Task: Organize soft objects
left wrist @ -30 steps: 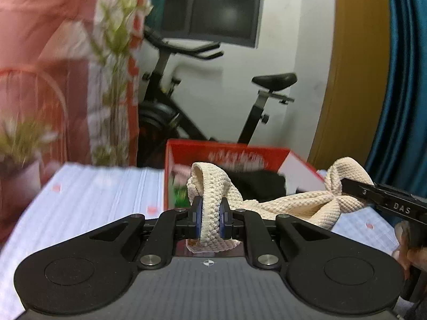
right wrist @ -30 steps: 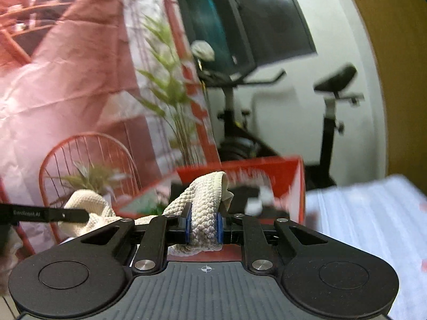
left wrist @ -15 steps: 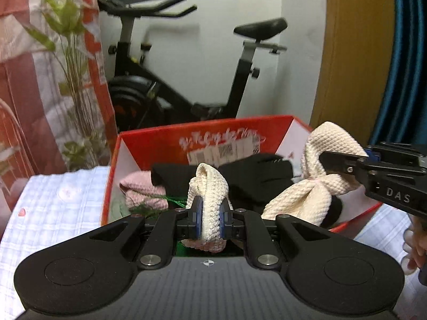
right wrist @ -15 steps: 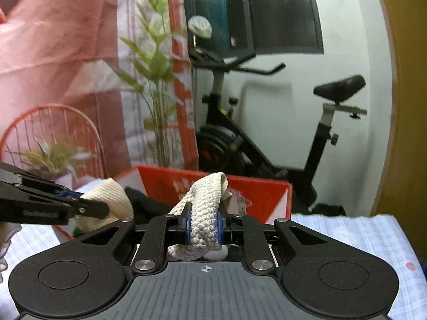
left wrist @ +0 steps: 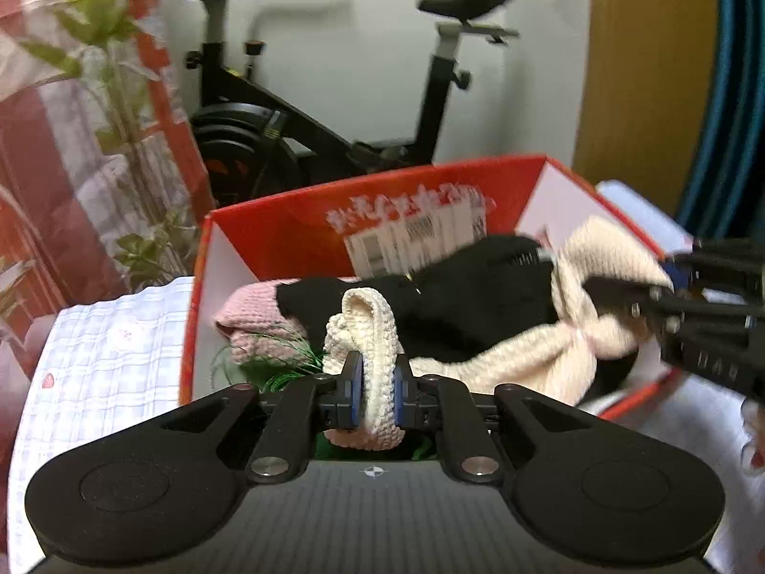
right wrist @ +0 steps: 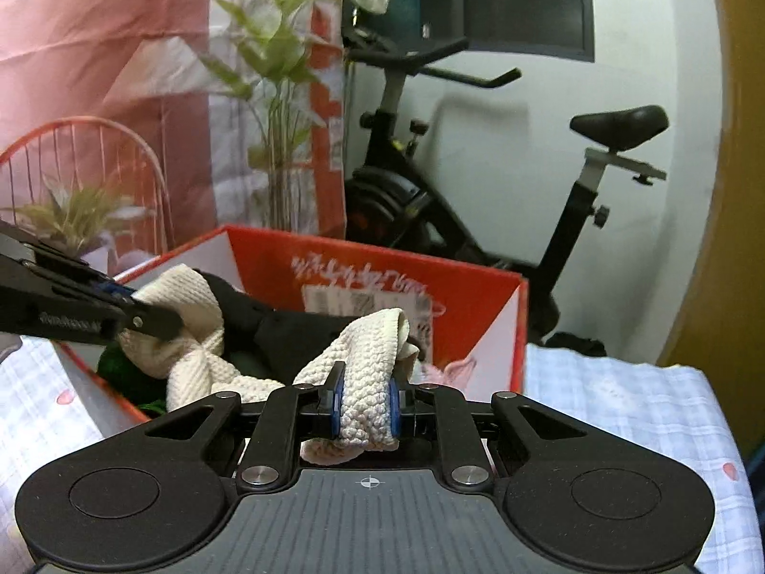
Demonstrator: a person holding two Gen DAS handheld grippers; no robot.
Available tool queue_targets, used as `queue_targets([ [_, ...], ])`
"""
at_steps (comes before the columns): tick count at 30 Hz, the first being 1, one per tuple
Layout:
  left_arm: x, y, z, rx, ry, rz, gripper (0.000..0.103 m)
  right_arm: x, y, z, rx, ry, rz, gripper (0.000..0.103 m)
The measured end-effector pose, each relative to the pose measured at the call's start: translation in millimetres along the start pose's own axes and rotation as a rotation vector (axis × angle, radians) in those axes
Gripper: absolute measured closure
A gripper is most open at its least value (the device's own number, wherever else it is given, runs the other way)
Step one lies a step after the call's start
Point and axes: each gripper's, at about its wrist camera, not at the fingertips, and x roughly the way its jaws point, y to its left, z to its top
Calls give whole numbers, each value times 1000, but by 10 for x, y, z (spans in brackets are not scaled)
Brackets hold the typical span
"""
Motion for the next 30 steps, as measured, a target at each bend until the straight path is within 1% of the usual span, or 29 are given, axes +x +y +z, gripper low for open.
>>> queue_targets([
  [1,8,-2,-3,13,8,1,89,-3,-3,-3,23,3,8,87],
  [3,10,25,-35,-2,21,1,88,-4,-27,-3,71,17,15,87],
  [5,-42,91,-20,-44,14,-9,83,0,-41,7,82,33,11,85],
  [6,-96,109,-13,-57,0,-16,72,-7,-43,16,81,38,3,82],
  [7,-132,114,-5,-62,-14,-19,51,-27,-43,30,80,33,-15,77],
  [8,-197,123,0,-65,-31,-14,39,-80,-59,41,88,11,-28,75],
  [9,-269,128,4,-68,-50,-1,22,-125,-75,54,102,-10,-25,72],
  [10,-339,127,14,-72,-70,14,14,-168,-95,73,120,-22,-23,70],
  [11,-413,129,23,-78,-88,24,13,-204,-112,96,133,-23,-24,68],
  [12,-479,133,37,-84,-101,28,12,-243,-120,117,137,-23,-30,62],
  [13,-535,131,60,-91,-109,30,9,-294,-112,140,134,-26,-37,52],
  [14,-602,130,71,-99,-121,34,7,-349,-99,162,129,-32,-45,46],
  [16,-754,112,82,-106,-154,48,0,-472,-76,211,127,-49,-64,21],
  [17,-831,99,86,-106,-170,56,0,-544,-62,238,129,-64,-77,16],
  [18,-898,76,98,-107,-181,65,0,-633,-56,270,135,-83,-86,6],
  [19,-978,62,98,-111,-190,77,0,-702,-52,299,143,-95,-90,0],
  [24,-1355,-6,65,-127,-237,84,0,-1107,-33,446,199,-143,-95,0],
  [26,-1529,-24,35,-139,-267,103,0,-1267,4,490,208,-162,-108,0],
  [30,-1879,-19,-28,-184,-327,128,0,-1536,113,580,226,-167,-113,0],
])
